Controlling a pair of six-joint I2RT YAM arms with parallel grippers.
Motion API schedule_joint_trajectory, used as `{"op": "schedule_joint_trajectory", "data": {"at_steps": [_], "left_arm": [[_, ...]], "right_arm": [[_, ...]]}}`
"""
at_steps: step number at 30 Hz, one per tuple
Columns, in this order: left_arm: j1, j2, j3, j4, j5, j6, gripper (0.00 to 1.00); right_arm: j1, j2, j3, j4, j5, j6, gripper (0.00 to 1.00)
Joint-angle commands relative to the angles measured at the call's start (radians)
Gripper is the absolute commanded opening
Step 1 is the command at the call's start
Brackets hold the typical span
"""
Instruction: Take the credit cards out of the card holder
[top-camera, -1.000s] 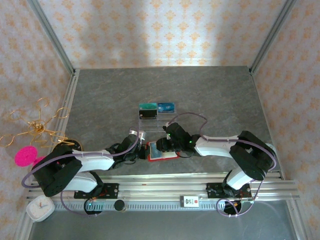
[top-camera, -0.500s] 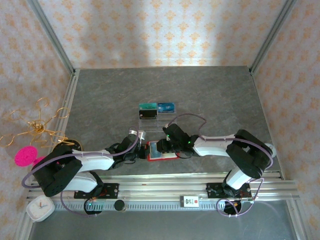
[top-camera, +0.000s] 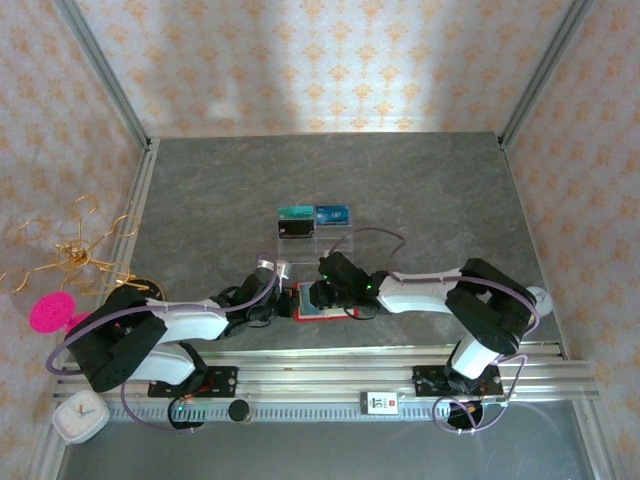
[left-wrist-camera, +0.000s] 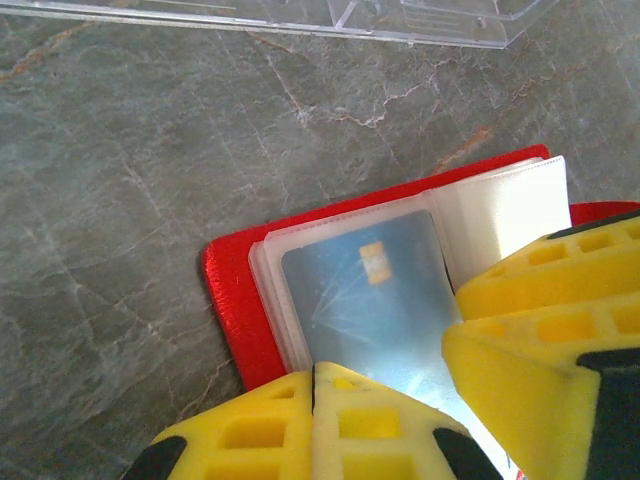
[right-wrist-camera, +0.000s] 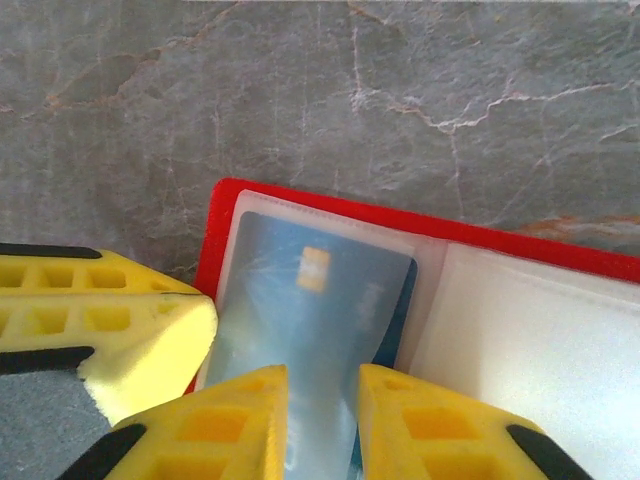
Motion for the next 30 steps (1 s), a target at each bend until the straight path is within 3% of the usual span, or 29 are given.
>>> {"op": "schedule_joint_trajectory", "data": {"at_steps": [1,5,11,20,30], "left_arm": [[0.016,0.006,-0.026,0.008,0.02,0.005,0.0],[0.031,0.006,-0.029,0.005,0.023,0.016,0.0],[0.038,-0.004,-0.026,-0.005,0.03,0.02,0.0],[0.013,-0.223,0.022,-0.111,0.009,0.008,0.0],[-0.042,-0.014,0.081,0.035,0.043,-0.003,0.0]], "right_arm": [[0.021,0.026,0.007,-0.155,0.169,0.004,0.25],[0.021,0.004,0.001,-0.194,0.248,0.009,0.25],[0.024,-0.02,0.006,-0.171,0.231,0.003,0.28],[0.03,-0.11,-0.014,-0.085,0.172,-0.012,0.33],[0.003,-0.16,-0.062,-0.022,0.086,-0.003,0.24]]}}
